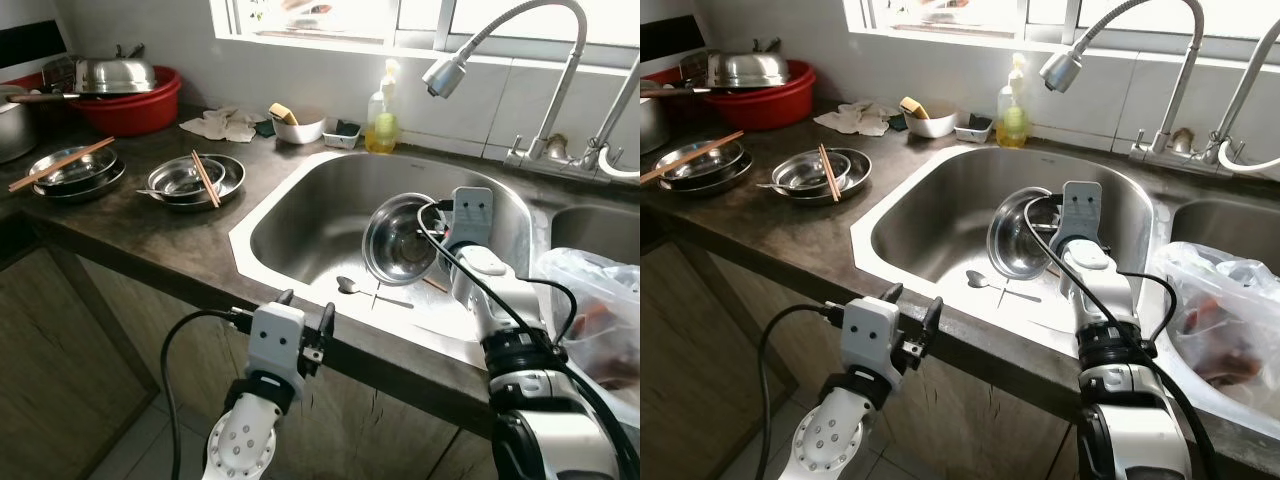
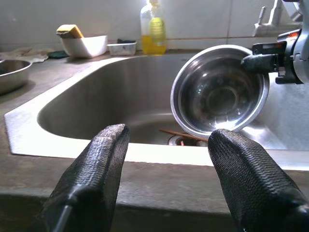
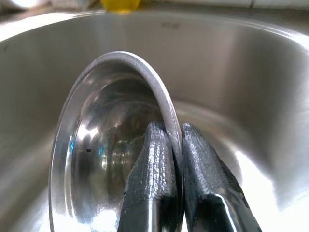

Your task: Kitchen organization

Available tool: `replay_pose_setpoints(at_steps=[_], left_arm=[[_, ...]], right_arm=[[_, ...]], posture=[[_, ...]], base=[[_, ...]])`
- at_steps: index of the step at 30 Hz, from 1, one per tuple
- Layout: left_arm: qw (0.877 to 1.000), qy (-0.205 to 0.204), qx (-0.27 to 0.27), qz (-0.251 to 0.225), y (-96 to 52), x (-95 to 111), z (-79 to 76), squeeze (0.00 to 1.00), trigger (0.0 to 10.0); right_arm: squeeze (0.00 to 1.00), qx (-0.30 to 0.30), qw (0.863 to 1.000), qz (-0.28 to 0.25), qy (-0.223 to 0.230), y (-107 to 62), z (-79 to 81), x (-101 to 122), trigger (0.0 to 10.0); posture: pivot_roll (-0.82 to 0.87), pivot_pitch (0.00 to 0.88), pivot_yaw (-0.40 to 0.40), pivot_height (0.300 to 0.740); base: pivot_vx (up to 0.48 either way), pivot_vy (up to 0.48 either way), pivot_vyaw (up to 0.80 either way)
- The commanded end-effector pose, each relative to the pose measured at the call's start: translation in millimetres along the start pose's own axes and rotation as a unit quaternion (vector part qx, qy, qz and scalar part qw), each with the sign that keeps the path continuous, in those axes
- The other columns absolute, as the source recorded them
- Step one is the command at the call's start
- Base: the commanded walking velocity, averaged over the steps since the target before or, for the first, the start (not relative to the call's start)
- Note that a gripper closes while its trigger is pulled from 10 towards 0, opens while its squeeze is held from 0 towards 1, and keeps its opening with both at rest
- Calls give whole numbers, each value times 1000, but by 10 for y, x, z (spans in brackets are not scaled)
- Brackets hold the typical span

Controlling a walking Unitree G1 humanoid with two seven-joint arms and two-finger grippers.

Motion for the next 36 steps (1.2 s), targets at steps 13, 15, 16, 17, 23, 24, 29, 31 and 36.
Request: replay_pose_setpoints(at_steps=[13, 15, 16, 17, 23, 24, 29, 31, 36], left_arm=[[1000, -16, 7, -1, -173, 155, -77, 0, 10000], [1000, -18, 6, 1, -191, 158, -90, 0, 10000], [1000, -19, 5, 2, -193, 156, -92, 0, 10000], [1000, -20, 5, 5, -205, 153, -96, 0, 10000], [1000, -19, 3, 9, -206, 149, -88, 0, 10000], [1000, -19, 3, 10, -206, 145, -83, 0, 10000], [1000, -16, 1, 13, -206, 137, -77, 0, 10000], [1000, -15, 0, 13, -190, 133, -73, 0, 10000], [1000, -12, 0, 10, -144, 131, -61, 0, 10000]], right_arm=[[0, 123, 989, 76, 16, 151, 566, -122, 10000], [0, 142, 986, 91, -2, 143, 632, -176, 10000], [0, 150, 983, 101, -7, 136, 662, -207, 10000], [0, 160, 981, 111, -16, 130, 694, -247, 10000], [922, 164, 979, 124, -15, 129, 704, -301, 10000], [1000, 165, 978, 128, -12, 129, 702, -311, 10000], [1000, 174, 977, 122, -14, 130, 698, -309, 10000], [1000, 172, 979, 109, -4, 137, 686, -275, 10000], [0, 157, 985, 72, 26, 155, 604, -139, 10000]], posture=[[145, 160, -68, 740], [144, 164, -70, 740], [142, 165, -69, 740], [141, 167, -66, 740], [141, 175, -67, 740], [142, 177, -65, 740], [143, 173, -63, 740], [141, 167, -60, 740], [139, 151, -58, 740]], base=[[0, 0, 0], [0, 0, 0], [0, 0, 0], [0, 0, 0], [0, 0, 0], [0, 0, 0], [0, 0, 0], [0, 0, 0], [0, 0, 0]])
Point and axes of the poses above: a point about 5 cm out from each wrist's last joint towards the gripper, its own y axis pointing out of the wrist towards the gripper, its own x axis along the axis of the wrist's last joint, z = x × y, the point moved 1 cm from there along y, pointing out of the wrist towards the gripper, and after that the axes turned 5 degrees about y, right-handed, at the moved point
